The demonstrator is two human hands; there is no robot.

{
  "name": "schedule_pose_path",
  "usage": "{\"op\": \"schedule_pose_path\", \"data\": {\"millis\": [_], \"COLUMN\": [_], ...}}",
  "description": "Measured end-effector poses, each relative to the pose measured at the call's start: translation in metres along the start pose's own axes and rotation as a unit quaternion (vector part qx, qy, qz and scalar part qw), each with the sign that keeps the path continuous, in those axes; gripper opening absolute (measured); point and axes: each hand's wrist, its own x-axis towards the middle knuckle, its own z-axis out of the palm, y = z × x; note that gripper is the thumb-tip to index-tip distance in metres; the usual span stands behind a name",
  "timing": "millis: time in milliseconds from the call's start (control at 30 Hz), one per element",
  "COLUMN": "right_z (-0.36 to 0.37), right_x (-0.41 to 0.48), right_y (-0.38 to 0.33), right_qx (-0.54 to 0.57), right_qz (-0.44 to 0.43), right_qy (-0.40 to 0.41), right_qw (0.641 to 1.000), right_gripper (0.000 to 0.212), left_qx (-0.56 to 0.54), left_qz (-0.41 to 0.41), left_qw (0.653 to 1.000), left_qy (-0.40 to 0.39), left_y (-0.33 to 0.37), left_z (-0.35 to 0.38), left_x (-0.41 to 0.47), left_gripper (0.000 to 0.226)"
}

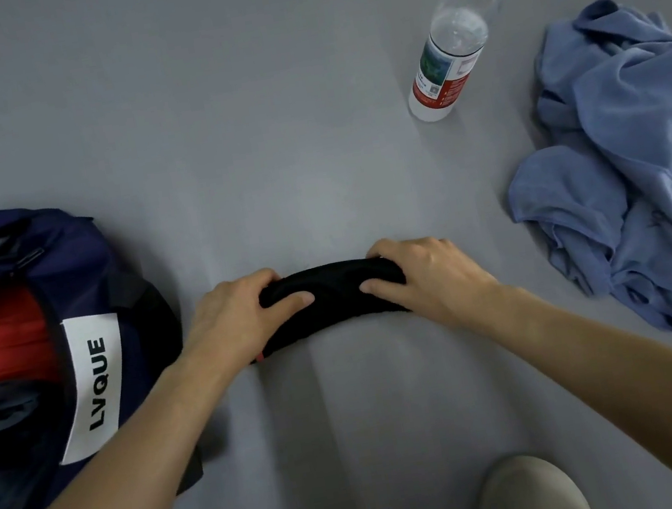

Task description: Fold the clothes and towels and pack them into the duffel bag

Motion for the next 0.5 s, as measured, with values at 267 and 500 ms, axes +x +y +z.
{"op": "schedule_pose_path", "data": {"millis": [267,500], "right_z": [0.040,0.049], "right_x": [0.000,-0.015], "right_y": [0.008,0.009], "right_qx": [-0.194,-0.167], "right_qz": [-0.150,-0.117], "right_qy": [0.161,0.039], "right_qw": [0.956,0.978], "right_gripper": [0.054,0.068], "left_qx": [0.133,0.138], "left_qz": [0.233,0.175], "left_qw": [0.930,0.966], "left_qy": [0.252,0.127], "left_y": [0.004,-0.001], "left_z": [0.049,0.066], "left_x": [0.000,-0.008], "left_gripper": [0.036,0.083]}}
